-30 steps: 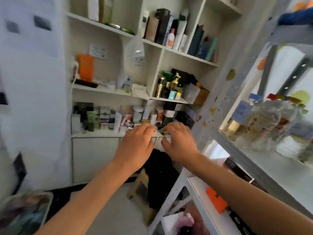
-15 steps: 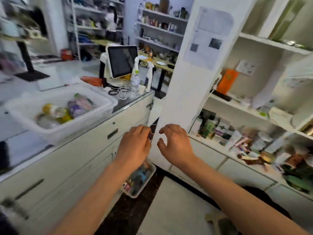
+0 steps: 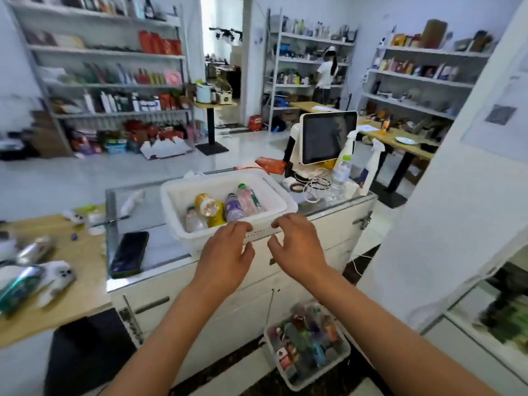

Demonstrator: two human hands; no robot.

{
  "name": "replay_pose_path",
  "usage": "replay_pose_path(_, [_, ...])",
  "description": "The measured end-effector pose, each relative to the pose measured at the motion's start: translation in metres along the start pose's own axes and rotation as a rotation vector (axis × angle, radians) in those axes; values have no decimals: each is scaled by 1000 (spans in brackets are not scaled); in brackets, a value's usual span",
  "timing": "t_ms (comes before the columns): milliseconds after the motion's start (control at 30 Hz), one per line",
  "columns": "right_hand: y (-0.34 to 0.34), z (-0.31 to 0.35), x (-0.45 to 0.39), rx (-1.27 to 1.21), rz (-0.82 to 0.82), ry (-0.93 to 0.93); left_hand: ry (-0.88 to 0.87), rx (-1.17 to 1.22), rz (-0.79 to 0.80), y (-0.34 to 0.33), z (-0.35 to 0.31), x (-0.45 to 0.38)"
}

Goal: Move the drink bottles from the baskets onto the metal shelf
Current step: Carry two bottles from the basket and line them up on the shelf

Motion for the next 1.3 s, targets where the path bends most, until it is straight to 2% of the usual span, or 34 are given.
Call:
replay_pose_path(167, [-18,-32,-48,-124,89,32,224,0,-119,-21,11,-38])
replay_pose_path(467, [-45,-84,-112,-220,198,99,400,-88,-206,-50,8,-82])
replay_pose_path(733, [-117,-83,-154,-351,356,45,619,-64,-208,-52,86,-92])
replay_pose_path(900, [-176,-85,-193,-339,402,-68,676,-5,-163,-67,153,-121])
replay_pose_path(1067, [-235,-100,-224,-275,429,-299,744,76,-135,-76,234,-151])
replay_pose_path(1233, [-259,-119,-247,-314,406,-530,799,19,-69,-100,283,-179])
replay_pose_path(1300, [-268,-131,-248,-290,453,-625,792,-17,-41,-111,296,-192])
Point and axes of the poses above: each hand's wrist, its own x-axis away from the middle knuckle, its own y-axis out of the back of the hand, z = x × y, the point moved 10 cm from there along -x, towards the middle knuckle, and after that the axes turned 2 degrees about -x, right-handed, at the moved point
